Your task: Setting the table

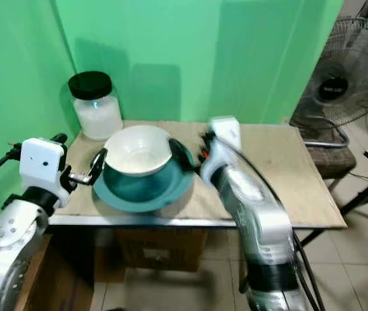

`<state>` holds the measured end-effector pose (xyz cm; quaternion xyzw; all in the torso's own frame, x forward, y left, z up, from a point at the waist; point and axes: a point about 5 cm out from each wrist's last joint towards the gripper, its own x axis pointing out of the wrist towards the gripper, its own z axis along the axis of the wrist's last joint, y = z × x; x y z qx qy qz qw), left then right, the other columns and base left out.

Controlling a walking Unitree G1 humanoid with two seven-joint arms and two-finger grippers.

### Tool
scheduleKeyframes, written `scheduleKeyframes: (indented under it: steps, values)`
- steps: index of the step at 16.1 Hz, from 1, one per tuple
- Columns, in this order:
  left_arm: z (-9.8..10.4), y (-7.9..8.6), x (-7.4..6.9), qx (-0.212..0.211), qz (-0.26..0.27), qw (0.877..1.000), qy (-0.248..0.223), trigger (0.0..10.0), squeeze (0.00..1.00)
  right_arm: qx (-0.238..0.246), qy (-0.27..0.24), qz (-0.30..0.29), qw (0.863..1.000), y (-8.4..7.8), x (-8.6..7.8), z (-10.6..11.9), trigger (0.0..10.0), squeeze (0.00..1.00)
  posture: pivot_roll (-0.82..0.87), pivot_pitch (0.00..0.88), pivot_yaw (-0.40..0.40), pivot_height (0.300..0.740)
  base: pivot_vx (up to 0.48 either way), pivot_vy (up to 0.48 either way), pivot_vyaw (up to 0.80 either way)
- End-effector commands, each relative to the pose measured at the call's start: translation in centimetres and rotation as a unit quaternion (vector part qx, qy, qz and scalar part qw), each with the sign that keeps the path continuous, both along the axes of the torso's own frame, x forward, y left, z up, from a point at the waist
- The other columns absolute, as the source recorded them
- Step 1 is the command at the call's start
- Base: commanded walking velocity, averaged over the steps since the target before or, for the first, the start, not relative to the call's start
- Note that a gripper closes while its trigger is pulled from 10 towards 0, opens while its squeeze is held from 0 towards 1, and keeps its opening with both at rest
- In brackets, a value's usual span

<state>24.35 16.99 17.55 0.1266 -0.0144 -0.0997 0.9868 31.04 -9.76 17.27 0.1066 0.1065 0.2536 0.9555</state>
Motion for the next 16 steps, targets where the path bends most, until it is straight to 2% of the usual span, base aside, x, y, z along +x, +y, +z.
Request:
scheduleKeyframes:
  steps: [1, 2, 4, 5, 6, 9, 13, 14, 16]
  values:
    - [0.2, 0.4, 0.0, 0.002, -0.009, 1.000, -0.001, 10.0, 0.00, -0.006, 0.045, 0.011, 0.999, 0.8, 0.7, -0.3, 10.0, 1.00, 0.00, 0.010, -0.013, 0.740, 0.000, 0.000, 0.00]
    - [0.3, 0.7, 0.0, 0.011, -0.016, 1.000, -0.001, 10.0, 0.00, -0.024, 0.062, 0.018, 0.998, 1.6, 1.4, -0.1, 10.0, 1.00, 0.00, 0.010, -0.015, 0.740, 0.000, 0.000, 0.00]
    - [0.5, 1.0, -0.2, 0.026, -0.048, 0.998, 0.009, 10.0, 0.00, -0.018, 0.094, 0.026, 0.995, 2.7, 2.9, 0.4, 10.0, 1.00, 0.01, 0.011, -0.036, 0.740, 0.000, 0.000, 0.00]
    - [0.6, 1.0, -0.6, 0.031, -0.088, 0.995, 0.019, 10.0, 0.00, -0.038, 0.122, 0.032, 0.991, 3.2, 3.9, 0.9, 10.0, 0.67, 0.02, 0.012, -0.046, 0.740, 0.000, 0.000, 0.00]
    - [0.8, 0.9, -1.1, 0.032, -0.120, 0.992, 0.030, 10.0, 0.00, -0.057, 0.142, 0.022, 0.988, 3.2, 4.9, 1.3, 10.0, 0.00, 0.02, 0.011, -0.054, 0.740, 0.000, 0.000, 0.00]
    - [0.6, 0.3, -2.0, 0.044, -0.173, 0.983, 0.050, 10.0, 0.00, -0.083, 0.175, -0.008, 0.981, 2.5, 6.0, 1.4, 10.0, 0.00, 0.02, 0.013, -0.066, 0.740, 0.000, 0.000, 0.00]
    - [0.3, -0.2, -2.2, 0.038, -0.193, 0.979, 0.059, 10.0, 0.00, -0.038, 0.242, 0.003, 0.970, 3.2, 6.2, 0.8, 10.0, 0.00, 0.01, 0.014, -0.065, 0.740, 0.000, 0.000, 0.00]
    - [0.4, -0.4, -2.2, 0.037, -0.200, 0.977, 0.061, 10.0, 0.00, -0.021, 0.257, -0.001, 0.966, 3.7, 6.2, 0.2, 4.5, 0.00, 0.00, 0.013, -0.063, 0.740, 0.000, 0.000, 0.00]
    - [0.3, -0.4, -2.2, 0.037, -0.204, 0.976, 0.062, 10.0, 0.00, -0.003, 0.268, 0.007, 0.963, 4.6, 6.0, -0.2, 2.6, 0.00, 0.00, 0.014, -0.055, 0.740, 0.000, 0.000, 0.00]
